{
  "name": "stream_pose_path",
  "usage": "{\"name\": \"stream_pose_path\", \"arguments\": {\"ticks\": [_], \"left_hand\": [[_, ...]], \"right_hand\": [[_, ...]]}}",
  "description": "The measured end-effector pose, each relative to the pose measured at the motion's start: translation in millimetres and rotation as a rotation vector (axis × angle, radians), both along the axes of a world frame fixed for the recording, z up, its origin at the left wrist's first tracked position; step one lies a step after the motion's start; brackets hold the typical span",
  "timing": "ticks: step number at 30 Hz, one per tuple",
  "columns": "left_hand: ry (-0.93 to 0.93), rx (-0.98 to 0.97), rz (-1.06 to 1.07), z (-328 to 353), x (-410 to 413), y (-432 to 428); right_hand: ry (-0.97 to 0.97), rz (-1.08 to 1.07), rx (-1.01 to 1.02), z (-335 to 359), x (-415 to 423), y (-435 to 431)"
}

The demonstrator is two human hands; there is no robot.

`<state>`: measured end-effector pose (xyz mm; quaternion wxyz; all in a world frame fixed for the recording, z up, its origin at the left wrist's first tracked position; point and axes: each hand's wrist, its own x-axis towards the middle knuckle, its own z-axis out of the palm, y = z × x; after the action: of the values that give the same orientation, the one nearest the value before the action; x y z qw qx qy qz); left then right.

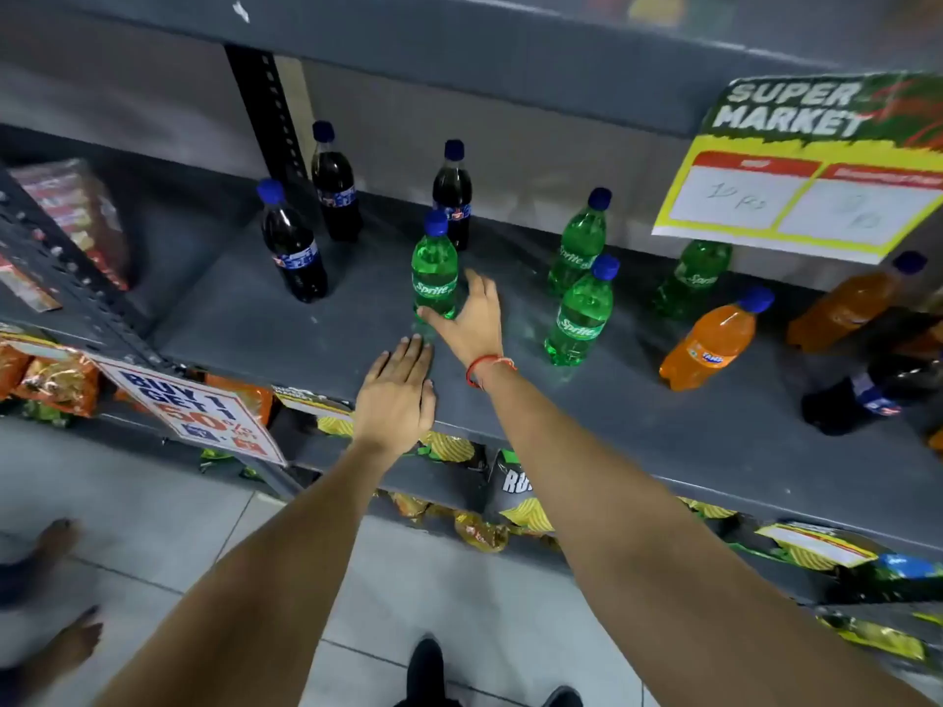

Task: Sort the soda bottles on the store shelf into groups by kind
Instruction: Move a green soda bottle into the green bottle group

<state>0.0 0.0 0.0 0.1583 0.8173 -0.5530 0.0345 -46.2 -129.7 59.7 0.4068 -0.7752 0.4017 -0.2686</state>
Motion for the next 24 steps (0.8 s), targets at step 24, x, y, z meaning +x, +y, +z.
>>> {"name": "stream_pose_path", "arguments": {"ticks": [24], "left_hand": [[0.03, 0.052, 0.047, 2.6, -0.7, 5.2]], "right_hand": [[-0.168, -0.28, -0.058, -25.7, -157.1, 25.7]]}}
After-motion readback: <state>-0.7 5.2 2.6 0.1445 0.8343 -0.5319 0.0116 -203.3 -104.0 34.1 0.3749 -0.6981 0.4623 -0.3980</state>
